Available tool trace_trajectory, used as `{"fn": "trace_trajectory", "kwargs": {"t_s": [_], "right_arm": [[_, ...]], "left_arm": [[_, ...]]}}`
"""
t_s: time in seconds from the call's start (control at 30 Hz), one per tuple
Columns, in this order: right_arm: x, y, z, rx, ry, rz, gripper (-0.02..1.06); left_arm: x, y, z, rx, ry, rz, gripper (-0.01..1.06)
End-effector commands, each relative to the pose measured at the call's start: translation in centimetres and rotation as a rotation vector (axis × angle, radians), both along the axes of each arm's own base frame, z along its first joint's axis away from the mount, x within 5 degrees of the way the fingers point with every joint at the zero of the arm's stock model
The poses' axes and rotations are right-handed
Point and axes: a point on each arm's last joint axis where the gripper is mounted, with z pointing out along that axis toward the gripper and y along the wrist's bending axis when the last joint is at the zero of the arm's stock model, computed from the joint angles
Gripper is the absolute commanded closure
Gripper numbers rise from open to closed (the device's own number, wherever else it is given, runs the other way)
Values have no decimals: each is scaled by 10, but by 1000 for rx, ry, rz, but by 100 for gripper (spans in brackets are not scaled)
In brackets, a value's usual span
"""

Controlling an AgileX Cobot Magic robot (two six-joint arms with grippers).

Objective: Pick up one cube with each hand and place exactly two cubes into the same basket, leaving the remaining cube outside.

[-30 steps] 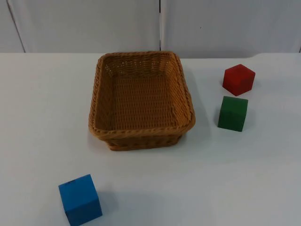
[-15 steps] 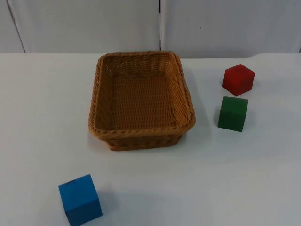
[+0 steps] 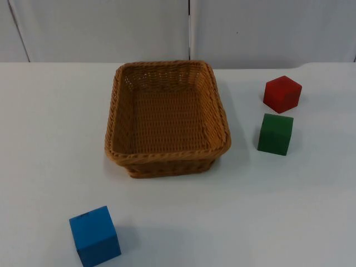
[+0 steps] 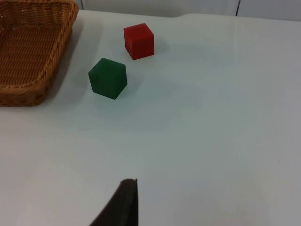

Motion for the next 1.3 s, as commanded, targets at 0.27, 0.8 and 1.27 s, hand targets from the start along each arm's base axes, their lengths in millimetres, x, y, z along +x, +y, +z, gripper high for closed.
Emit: {"fn": "trace_trajectory", "kwargs": {"t_s": [0.27,0.8,1.27], "right_arm": [[0,0,1,2,-13,-2,-1],[36,4,30,-12,104,-2,-1],[81,10,69,-22,179,-1,-1]], "left_arm": [[0,0,-1,4,-3,3,0],[-4,-3,22,-30,-64,-22,0],[20,-3,62,-34,-49,-24,0]]}}
